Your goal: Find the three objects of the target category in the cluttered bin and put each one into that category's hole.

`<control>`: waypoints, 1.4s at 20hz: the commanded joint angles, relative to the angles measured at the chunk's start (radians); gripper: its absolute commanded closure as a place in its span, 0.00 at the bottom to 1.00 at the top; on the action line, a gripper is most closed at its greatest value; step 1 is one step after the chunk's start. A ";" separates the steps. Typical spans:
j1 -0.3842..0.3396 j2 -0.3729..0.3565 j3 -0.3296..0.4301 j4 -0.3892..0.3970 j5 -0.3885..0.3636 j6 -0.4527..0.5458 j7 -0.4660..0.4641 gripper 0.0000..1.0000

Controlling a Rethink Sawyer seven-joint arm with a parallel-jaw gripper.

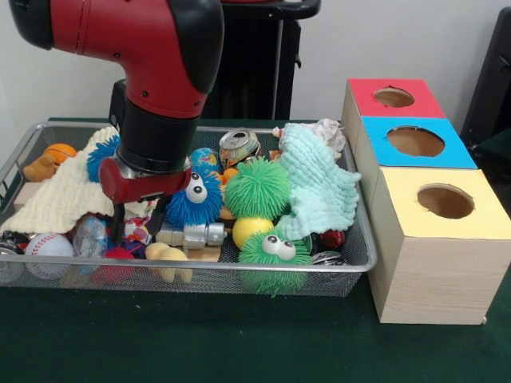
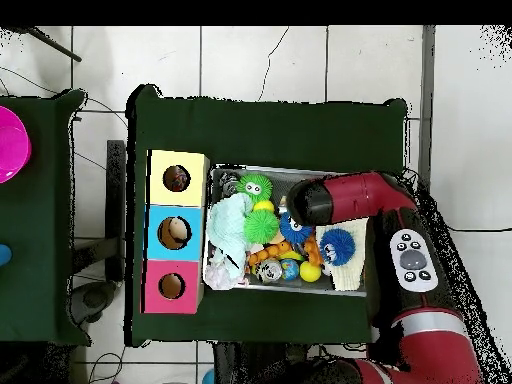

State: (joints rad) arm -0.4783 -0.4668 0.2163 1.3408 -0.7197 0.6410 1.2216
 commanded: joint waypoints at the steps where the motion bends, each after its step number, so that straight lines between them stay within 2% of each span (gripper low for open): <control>1: -0.026 0.013 -0.010 0.000 -0.011 0.189 -0.133 0.00; 10: -0.030 0.037 -0.024 0.011 -0.043 0.176 -0.095 0.00; 18: -0.026 0.039 -0.034 0.030 -0.032 0.176 -0.058 0.00; 24: -0.040 0.032 -0.015 0.051 0.010 0.165 -0.024 0.00; 28: -0.042 0.033 -0.012 0.054 0.054 0.204 0.001 0.00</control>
State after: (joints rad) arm -0.4870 -0.4670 0.2035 1.3404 -0.6994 0.7370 1.2216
